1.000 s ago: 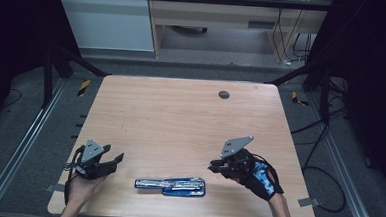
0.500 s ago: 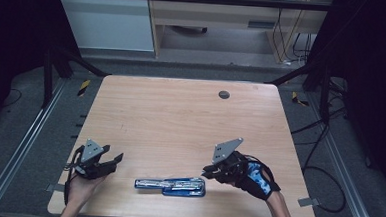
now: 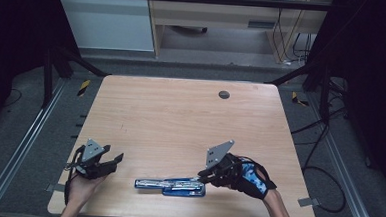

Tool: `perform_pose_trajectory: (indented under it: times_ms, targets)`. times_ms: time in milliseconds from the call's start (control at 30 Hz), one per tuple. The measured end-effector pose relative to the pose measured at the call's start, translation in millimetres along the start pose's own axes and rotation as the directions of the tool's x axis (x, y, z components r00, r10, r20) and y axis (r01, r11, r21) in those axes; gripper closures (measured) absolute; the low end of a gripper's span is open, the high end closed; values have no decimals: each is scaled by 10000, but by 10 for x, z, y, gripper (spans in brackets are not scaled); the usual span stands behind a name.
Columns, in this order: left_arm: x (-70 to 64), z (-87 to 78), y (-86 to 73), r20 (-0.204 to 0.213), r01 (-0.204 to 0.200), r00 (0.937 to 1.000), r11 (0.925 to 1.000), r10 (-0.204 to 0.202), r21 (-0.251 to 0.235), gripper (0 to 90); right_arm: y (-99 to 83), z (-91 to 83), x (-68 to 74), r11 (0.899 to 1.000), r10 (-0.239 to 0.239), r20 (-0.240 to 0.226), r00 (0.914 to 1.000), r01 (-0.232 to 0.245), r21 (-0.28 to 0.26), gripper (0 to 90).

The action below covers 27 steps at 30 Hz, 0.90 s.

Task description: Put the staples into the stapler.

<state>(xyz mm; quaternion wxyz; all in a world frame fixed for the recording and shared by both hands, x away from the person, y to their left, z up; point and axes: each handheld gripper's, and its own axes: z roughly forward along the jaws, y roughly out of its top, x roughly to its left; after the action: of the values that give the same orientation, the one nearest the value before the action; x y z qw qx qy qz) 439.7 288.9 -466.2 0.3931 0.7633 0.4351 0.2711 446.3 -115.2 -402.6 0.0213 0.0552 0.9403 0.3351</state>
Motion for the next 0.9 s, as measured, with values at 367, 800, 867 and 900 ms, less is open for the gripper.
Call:
perform_pose_trajectory:
  times_ms: [367,800,867,900]
  targets:
    - [1,5,1,-9,-20,10000,10000,20,24,395,8,138,-112,9996,11,-119,9999,-8,265,781]
    - [8,20,-3,-17,-13,10000,9999,13,114,396,58,234,-214,9980,-552,-703,9960,573,278,781]
    - [8,21,-5,-34,-1,10000,9999,1,115,396,53,262,-222,9972,-636,-812,9947,666,352,781]
    - [8,21,-6,-31,8,10000,9999,-8,118,396,52,273,-222,9970,-644,-872,9941,679,379,782]
